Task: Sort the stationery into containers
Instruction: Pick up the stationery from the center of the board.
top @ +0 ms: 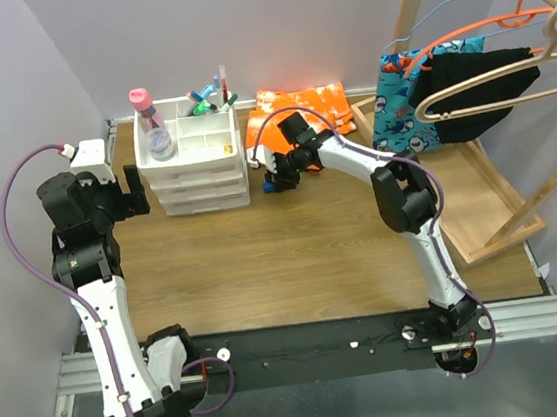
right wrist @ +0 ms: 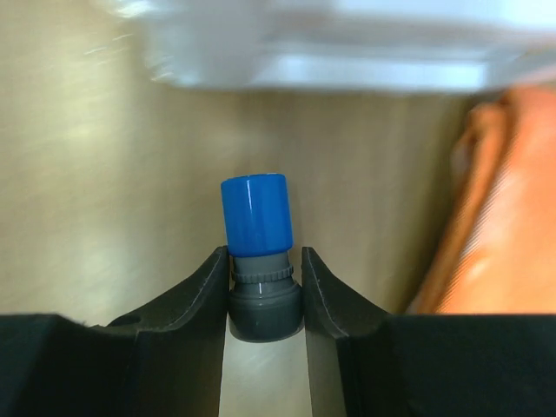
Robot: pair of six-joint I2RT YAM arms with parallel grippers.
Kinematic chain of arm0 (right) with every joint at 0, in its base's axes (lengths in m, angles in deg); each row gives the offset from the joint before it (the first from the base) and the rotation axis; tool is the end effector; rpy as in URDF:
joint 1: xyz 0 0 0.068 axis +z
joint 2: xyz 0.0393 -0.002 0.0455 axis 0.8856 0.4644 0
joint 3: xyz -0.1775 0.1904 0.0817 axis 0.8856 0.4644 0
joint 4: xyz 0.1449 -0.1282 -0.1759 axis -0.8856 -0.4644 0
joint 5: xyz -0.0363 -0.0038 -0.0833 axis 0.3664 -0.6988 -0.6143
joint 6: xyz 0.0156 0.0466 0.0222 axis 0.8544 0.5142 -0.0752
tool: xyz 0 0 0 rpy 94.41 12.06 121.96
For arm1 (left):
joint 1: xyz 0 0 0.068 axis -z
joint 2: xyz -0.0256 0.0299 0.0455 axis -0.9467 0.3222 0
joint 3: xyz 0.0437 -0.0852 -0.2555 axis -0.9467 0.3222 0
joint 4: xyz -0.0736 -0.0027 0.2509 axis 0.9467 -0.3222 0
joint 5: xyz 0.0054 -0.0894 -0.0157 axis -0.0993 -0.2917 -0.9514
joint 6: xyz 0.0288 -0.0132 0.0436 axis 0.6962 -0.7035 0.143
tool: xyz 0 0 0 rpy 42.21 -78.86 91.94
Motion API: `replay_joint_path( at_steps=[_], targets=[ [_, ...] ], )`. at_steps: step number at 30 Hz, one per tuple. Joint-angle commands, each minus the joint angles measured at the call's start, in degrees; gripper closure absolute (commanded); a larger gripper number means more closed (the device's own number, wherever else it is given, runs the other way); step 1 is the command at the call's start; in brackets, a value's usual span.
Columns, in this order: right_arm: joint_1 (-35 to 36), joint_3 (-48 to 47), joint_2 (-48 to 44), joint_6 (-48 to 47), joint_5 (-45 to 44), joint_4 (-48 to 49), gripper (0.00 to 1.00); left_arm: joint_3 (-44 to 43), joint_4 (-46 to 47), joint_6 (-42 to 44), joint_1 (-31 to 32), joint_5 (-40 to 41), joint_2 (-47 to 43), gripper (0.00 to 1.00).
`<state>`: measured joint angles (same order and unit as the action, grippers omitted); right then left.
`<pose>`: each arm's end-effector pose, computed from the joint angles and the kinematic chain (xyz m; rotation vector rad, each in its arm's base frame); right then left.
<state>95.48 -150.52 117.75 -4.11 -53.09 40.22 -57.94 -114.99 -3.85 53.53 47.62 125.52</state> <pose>0.4223 0.2980 0.1622 -1.8105 1.5862 0.5249 0.1688 0.0442 0.3981 -0.0473 1.9161 0.0142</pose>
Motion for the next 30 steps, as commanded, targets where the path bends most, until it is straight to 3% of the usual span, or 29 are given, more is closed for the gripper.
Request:
replay_joint_path(
  at_steps=[1, 11, 15, 16, 19, 20, 22, 24, 25, 30],
  targets=[
    [0.43, 10.20, -11.14, 7.29, 2.04, 0.00, 0.77, 0.44, 1.14, -1.46, -0.52, -2.77, -1.70, 0.01],
    [0.16, 29.54, -28.63, 40.49, 11.62, 20.46, 0.79, -1.67, 0.53, -2.34, 1.06, -11.63, -1.96, 0.01],
    [0.16, 29.11, -33.38, 46.76, 11.89, 24.17, 0.80, -2.11, -1.66, -2.16, 2.64, -21.21, -1.62, 0.01],
    [0.16, 28.15, -34.61, 47.72, 11.98, 24.79, 0.80, -1.15, -2.02, -1.99, 2.99, -27.14, -1.53, 0.03],
    [0.52, 25.69, -37.61, 50.89, 12.15, 26.20, 0.81, 1.83, 0.51, -2.77, 4.13, -39.36, -1.26, 0.18],
    [0.86, 23.68, -37.96, 52.99, 12.33, 26.98, 0.82, 2.63, 2.18, -4.08, 4.31, -42.20, -1.09, 0.34],
    [1.22, 21.65, -38.32, 54.76, 12.59, 27.51, 0.82, 4.56, 8.31, -10.82, 4.58, -45.56, -0.47, 0.49],
    [2.01, 18.83, -38.05, 57.92, 13.12, 27.96, 0.83, 5.44, 11.85, -13.58, 4.66, -48.29, 0.14, 0.79],
    [2.36, 18.13, -37.96, 58.45, 13.03, 28.13, 0.83, 5.62, 13.52, -14.63, 4.75, -48.38, 0.41, 1.00],
    [7.01, 15.67, -37.53, 58.55, 12.42, 28.40, 0.83, 5.62, 15.12, -15.87, 6.07, -49.09, 0.85, 1.00]
  ],
)
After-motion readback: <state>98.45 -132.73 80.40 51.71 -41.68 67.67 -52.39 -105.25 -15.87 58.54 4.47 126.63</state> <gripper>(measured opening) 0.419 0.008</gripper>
